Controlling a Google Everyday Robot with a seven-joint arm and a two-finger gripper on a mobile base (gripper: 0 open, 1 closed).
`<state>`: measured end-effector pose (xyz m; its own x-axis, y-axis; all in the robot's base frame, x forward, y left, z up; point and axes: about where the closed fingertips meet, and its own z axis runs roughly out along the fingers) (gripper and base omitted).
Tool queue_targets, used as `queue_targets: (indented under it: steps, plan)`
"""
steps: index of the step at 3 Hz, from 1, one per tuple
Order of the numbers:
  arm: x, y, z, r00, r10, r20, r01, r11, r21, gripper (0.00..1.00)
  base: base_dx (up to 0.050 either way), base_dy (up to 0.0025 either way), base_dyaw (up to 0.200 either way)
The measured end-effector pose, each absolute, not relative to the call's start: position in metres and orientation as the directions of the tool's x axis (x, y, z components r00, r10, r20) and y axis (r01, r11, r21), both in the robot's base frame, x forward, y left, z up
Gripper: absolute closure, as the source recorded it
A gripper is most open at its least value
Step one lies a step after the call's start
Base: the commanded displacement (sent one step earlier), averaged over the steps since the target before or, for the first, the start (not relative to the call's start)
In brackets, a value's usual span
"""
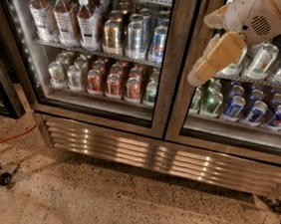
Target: Open left fridge door
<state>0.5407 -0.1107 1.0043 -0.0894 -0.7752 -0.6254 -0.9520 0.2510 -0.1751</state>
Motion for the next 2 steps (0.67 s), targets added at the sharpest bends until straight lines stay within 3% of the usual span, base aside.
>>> queue_targets:
  steps: [1,2]
  plan:
    - [0.5645,-0.1108,1.0263,-0.057,-0.77,-0.635,-0.923,0.283,-0.26,0.0,0.0,0.0,0.0]
    - [0.5658,-0.1104,1.0283,-0.054,-0.769,-0.637,-0.921,0.285,-0.265,0.0,0.0,0.0,0.0]
